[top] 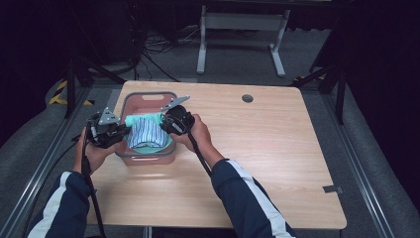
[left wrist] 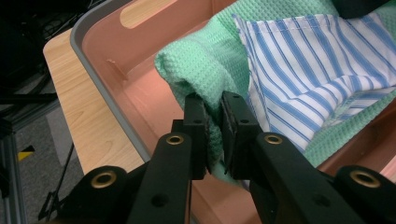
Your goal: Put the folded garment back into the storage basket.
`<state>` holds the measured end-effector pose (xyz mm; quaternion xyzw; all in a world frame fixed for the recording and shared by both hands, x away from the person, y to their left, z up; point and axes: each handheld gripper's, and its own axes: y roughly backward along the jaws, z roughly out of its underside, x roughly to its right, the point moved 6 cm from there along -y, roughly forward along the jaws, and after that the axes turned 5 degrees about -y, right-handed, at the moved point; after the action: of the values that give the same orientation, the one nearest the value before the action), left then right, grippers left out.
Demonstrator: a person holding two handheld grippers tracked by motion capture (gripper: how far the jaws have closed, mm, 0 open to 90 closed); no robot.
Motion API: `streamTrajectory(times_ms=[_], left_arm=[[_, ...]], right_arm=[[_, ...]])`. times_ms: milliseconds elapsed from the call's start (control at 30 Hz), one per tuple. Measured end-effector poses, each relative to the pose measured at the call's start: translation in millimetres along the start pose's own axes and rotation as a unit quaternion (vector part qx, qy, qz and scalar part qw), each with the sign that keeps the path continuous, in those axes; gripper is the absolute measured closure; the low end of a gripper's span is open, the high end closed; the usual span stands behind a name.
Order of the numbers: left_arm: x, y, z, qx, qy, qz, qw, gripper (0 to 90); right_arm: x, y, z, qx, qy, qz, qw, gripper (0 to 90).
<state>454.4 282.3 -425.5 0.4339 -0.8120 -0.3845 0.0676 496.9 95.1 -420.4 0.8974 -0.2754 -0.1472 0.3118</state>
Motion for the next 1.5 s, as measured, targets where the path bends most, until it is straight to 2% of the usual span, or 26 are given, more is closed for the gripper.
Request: streamTrajectory(times_ms=[267, 367, 400, 533, 733, 767, 933, 1000, 1167, 1333, 1433, 1500], left_arm=[[0.7, 0.1, -0.2, -0.006, -0.002, -0.002, 1.0000, 80.8], [0.5, -0.9, -0.5, 0.002, 0.008, -0.002, 1.0000, 78.6], [0.0, -0.7, -0.4, 0.001, 0.003, -0.003, 1.0000, 78.0], [0.5, 1.6, -1.7, 0.005, 0.006, -0.008, 0.9999, 75.2], [4.6, 4.3, -4.9, 0.009, -0.001, -0.012, 0.9999, 72.4], [3.9, 4.9, -5.6, 0.010, -0.010, -0.015, 0.9998, 72.2], [12.5, 8.2, -9.3, 0.016, -0.008, -0.010, 0.9998, 66.2], [16.1, 10.2, -11.9, 0.019, -0.007, -0.015, 0.9997, 59.8], [24.1, 14.5, -17.2, 0.032, -0.012, -0.013, 0.9993, 55.1], [39.0, 19.0, -24.8, 0.049, -0.013, -0.004, 0.9987, 49.4], [49.9, 19.4, -29.4, 0.058, -0.013, 0.010, 0.9982, 45.7], [56.7, 18.4, -31.9, 0.058, -0.020, 0.014, 0.9980, 43.0]], right_arm=[[2.6, 0.3, 2.7, -0.004, 0.002, 0.003, 1.0000, 80.1], [2.8, 0.8, 3.1, -0.004, 0.000, 0.004, 1.0000, 79.7], [2.9, 0.9, 3.4, -0.005, 0.000, 0.005, 1.0000, 79.2], [5.0, 1.3, 5.0, -0.007, -0.001, 0.011, 0.9999, 78.4], [5.4, 2.9, 6.1, -0.006, -0.001, 0.010, 0.9999, 76.4], [5.8, 3.6, 6.6, -0.006, 0.000, 0.012, 0.9999, 76.1], [7.5, 8.7, 9.5, -0.002, -0.001, 0.016, 0.9999, 73.7], [7.8, 11.7, 11.4, -0.002, 0.001, 0.017, 0.9998, 72.7], [8.9, 19.9, 13.6, 0.001, 0.007, 0.024, 0.9997, 69.4], [9.5, 33.0, 16.5, 0.002, 0.019, 0.037, 0.9991, 63.7], [11.5, 41.8, 19.5, 0.000, 0.025, 0.044, 0.9987, 58.1], [14.1, 48.0, 21.9, -0.001, 0.029, 0.051, 0.9983, 55.1]])
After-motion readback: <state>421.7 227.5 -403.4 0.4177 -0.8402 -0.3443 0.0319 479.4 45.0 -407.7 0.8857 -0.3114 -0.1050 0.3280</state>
